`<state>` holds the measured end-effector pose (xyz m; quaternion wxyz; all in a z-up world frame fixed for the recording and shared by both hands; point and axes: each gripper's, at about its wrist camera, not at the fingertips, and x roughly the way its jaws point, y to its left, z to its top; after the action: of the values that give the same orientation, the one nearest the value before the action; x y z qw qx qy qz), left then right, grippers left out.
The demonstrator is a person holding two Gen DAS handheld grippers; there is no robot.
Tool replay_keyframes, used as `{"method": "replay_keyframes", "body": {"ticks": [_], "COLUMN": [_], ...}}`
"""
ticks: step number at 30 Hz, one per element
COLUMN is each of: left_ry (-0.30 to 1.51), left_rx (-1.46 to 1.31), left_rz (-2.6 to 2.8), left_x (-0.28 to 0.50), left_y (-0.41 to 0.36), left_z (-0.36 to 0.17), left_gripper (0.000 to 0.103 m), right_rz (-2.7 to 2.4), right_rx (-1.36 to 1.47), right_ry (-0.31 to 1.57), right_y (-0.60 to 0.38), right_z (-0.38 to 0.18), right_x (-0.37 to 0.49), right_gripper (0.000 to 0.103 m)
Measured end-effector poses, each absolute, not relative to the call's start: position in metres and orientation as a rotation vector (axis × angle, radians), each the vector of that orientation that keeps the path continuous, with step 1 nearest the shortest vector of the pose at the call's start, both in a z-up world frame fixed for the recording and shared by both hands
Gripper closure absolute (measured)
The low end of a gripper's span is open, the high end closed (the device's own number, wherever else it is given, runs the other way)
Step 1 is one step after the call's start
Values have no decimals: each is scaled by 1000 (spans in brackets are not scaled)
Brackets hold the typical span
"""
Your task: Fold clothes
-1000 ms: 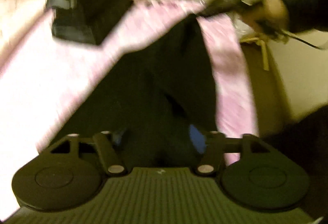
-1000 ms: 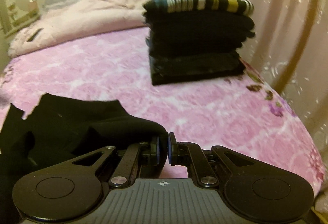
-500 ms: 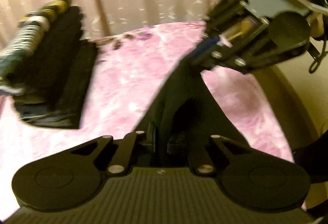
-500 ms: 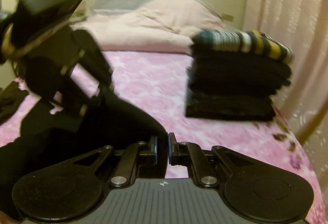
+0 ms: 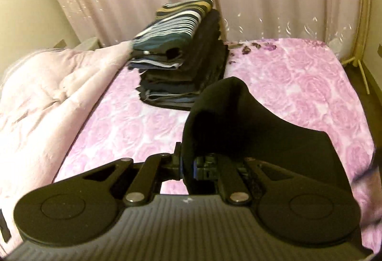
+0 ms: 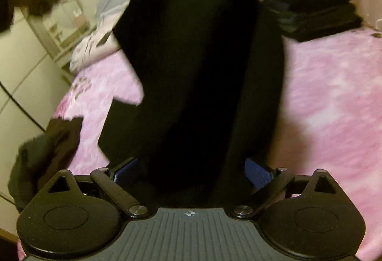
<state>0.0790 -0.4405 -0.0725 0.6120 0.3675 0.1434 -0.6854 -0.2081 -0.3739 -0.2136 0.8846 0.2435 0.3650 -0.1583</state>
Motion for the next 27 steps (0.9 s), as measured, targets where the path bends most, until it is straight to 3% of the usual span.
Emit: {"method": "replay_keyframes", "body": {"ticks": [2, 3, 4, 6, 7, 13, 19, 27], "left_ry": [333, 334, 335, 339, 343, 375, 333, 246], "left_rx": [813, 799, 784, 767, 761, 694, 621, 582], "left_rz": [-1571, -1565, -1558, -1542, -1531, -1435, -1313, -1211], "left_x": [86, 88, 91, 96, 98, 107, 86, 39], "left_y": [-421, -412, -402, -384, -375, -320, -261, -201], "left_z": [-66, -62, -58, -54, -52, -35, 11, 64], "left_gripper": [96, 96, 96, 97, 97, 97, 100, 101], "right_rz": [-376, -385, -381, -355, -341, -373, -457, -543], "right_rx": [477, 486, 483, 459, 446, 369, 174, 4], "right_ry": [803, 811, 824, 851, 857, 806, 652, 434], "right_y": [-356, -352, -351, -353, -356, -392, -433, -426], "right_z": [-229, -232, -232, -226, -221, -155, -42, 46], "right_x": [-185, -178, -173, -168, -169, -231, -290, -345], "right_gripper": [6, 14, 48, 88, 99, 102, 102, 102]}}
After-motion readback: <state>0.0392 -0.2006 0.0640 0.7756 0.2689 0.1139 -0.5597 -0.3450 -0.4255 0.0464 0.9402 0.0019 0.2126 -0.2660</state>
